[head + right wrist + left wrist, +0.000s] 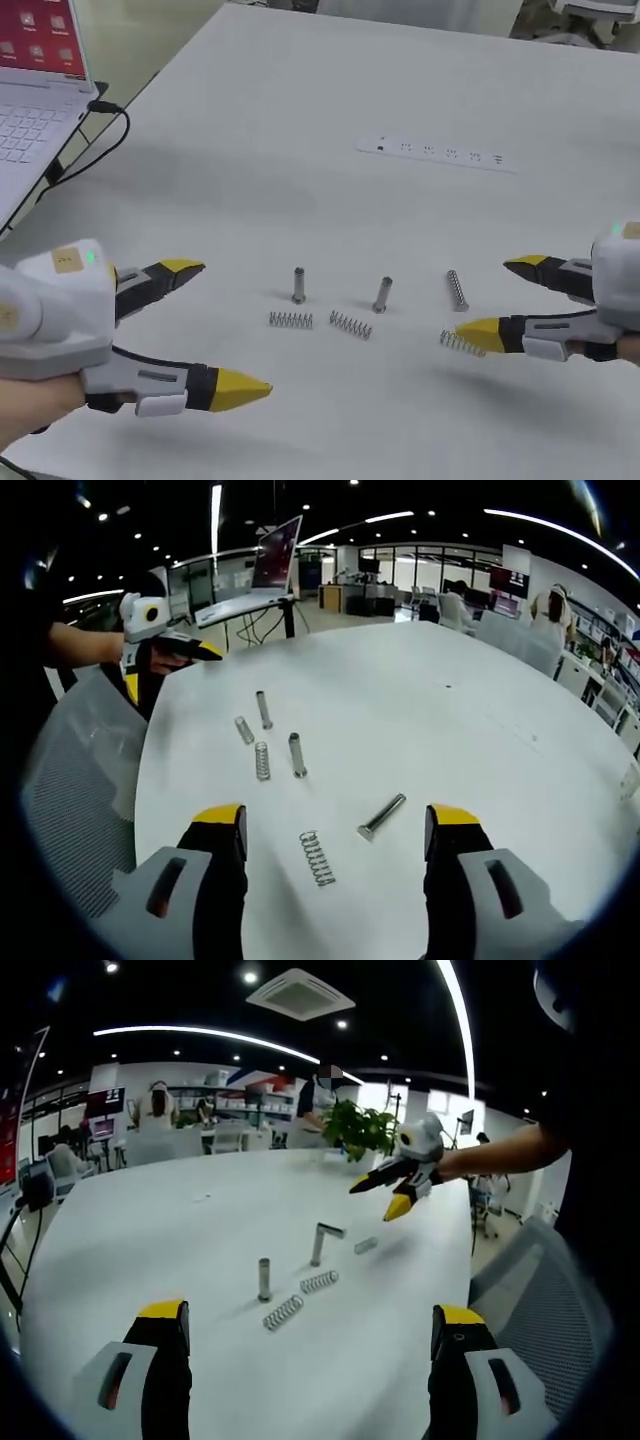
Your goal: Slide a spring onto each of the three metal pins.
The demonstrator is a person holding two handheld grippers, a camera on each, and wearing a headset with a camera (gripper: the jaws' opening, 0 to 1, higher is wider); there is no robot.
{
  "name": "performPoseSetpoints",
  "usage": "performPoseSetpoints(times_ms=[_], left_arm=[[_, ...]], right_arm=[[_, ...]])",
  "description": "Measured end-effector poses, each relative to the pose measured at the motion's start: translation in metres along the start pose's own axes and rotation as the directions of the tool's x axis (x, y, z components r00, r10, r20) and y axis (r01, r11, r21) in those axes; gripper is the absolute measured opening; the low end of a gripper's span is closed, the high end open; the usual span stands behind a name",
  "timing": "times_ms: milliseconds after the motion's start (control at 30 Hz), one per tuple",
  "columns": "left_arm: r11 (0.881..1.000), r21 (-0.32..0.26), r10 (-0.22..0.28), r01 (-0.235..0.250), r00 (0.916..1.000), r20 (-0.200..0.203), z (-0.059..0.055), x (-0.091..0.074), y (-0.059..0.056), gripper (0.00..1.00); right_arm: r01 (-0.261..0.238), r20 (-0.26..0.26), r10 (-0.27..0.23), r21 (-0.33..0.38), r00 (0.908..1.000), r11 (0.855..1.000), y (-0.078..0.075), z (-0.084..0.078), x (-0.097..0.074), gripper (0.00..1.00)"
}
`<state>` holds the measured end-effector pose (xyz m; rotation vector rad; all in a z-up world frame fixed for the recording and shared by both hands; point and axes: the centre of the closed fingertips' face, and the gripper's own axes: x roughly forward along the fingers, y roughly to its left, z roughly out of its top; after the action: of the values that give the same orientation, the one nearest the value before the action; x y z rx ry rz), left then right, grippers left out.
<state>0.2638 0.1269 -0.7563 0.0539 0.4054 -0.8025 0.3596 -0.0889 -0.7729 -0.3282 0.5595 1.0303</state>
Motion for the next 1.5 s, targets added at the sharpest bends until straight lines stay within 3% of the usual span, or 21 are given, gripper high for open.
performPoseSetpoints(times_ms=[233,500,833,1000,1300,1433,1500], left_arm=[[1.000,-0.005,0.002,-0.002,1.0000,0.002,-0.001,0.000,0.001,0.98],[1.000,-0.007,0.004,-0.004,1.0000,0.000,-0.003,0.000,0.001,0.97],[1.000,-0.007,0.008,-0.008,1.0000,-0.004,-0.004,0.001,0.003,0.95],[1.000,-0.011,0.010,-0.010,0.9999,-0.005,-0.004,0.001,0.004,0.94],[1.000,-0.021,0.003,-0.003,0.9999,-0.010,-0.009,0.003,0.001,0.93],[1.000,-0.023,0.005,-0.005,0.9999,-0.010,-0.009,0.002,0.001,0.93],[1.000,-0.024,0.008,-0.008,0.9999,-0.009,-0.009,0.001,0.002,0.93]], right_arm=[[0.056,-0.044,-0.054,0.047,0.9976,0.997,-0.022,-0.001,0.004,0.64],[0.057,-0.059,-0.048,0.158,0.9971,0.986,-0.036,0.003,0.017,0.52],[0.075,-0.143,-0.037,0.272,0.9890,0.959,-0.047,-0.007,0.044,0.33],[0.114,-0.192,-0.055,0.309,0.9799,0.944,-0.057,-0.014,0.050,0.24],[0.153,-0.262,-0.051,0.385,0.9637,0.910,-0.064,-0.025,0.060,0.17],[0.161,-0.282,-0.051,0.381,0.9581,0.910,-0.061,-0.028,0.066,0.16],[0.179,-0.300,-0.059,0.390,0.9520,0.903,-0.061,-0.030,0.068,0.16]])
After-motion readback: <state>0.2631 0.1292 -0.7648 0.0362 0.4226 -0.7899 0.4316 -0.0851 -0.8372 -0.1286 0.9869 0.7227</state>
